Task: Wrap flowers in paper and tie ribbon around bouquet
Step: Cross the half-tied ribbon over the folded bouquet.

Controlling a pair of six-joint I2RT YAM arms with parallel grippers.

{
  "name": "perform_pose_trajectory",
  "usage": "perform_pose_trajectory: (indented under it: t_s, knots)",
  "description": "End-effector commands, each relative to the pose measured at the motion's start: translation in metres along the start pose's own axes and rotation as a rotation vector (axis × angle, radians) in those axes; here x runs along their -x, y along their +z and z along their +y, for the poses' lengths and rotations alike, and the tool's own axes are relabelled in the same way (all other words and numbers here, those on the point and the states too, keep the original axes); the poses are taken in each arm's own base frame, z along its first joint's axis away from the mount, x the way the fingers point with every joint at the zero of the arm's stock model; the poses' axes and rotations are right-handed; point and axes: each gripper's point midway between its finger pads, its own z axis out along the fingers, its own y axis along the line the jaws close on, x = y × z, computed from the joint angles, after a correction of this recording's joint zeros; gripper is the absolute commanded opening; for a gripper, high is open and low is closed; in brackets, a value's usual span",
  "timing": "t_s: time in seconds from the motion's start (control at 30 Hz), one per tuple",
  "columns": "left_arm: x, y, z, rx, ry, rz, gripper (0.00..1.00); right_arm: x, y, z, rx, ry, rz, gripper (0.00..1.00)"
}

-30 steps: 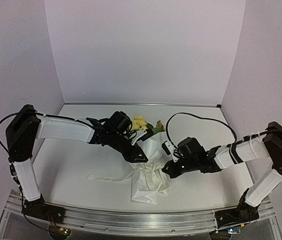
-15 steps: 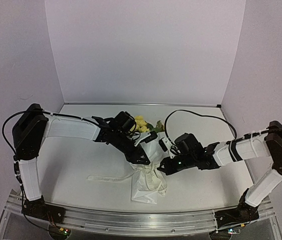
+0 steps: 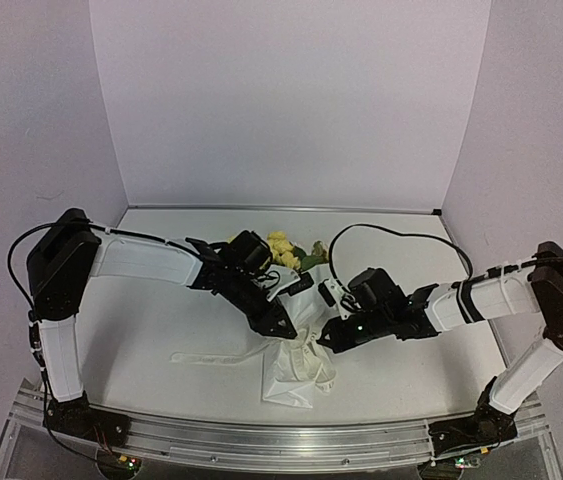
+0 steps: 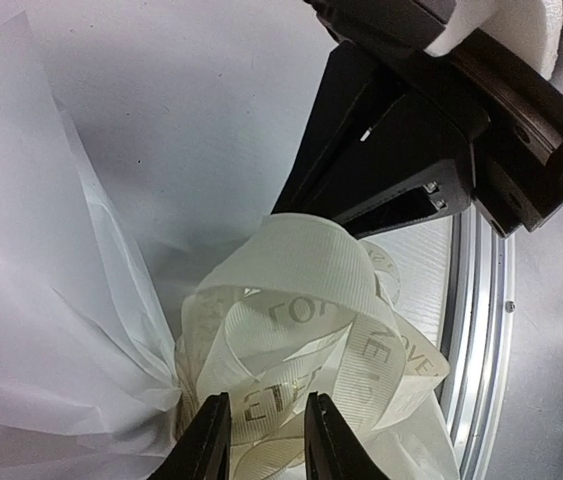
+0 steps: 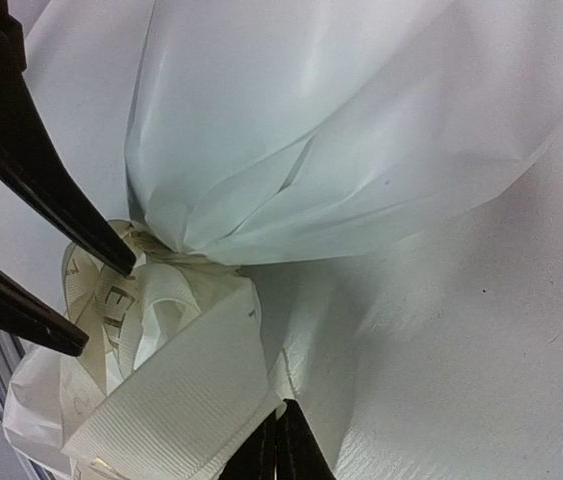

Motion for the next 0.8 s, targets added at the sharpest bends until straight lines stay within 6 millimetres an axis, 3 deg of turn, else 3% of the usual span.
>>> perform_pose_trajectory:
  t_s: [0.0, 0.77]
  knots:
    - [0.028, -0.006, -0.012, 0.019, 0.087, -0.048, 0.27, 0.013, -0.001, 0.012, 0.027, -0.005, -0.006, 0.00]
    - [0.028, 0.008, -0.014, 0.024, 0.137, -0.017, 0.36, 0.021, 0.001, 0.020, 0.038, 0.000, 0.019, 0.00]
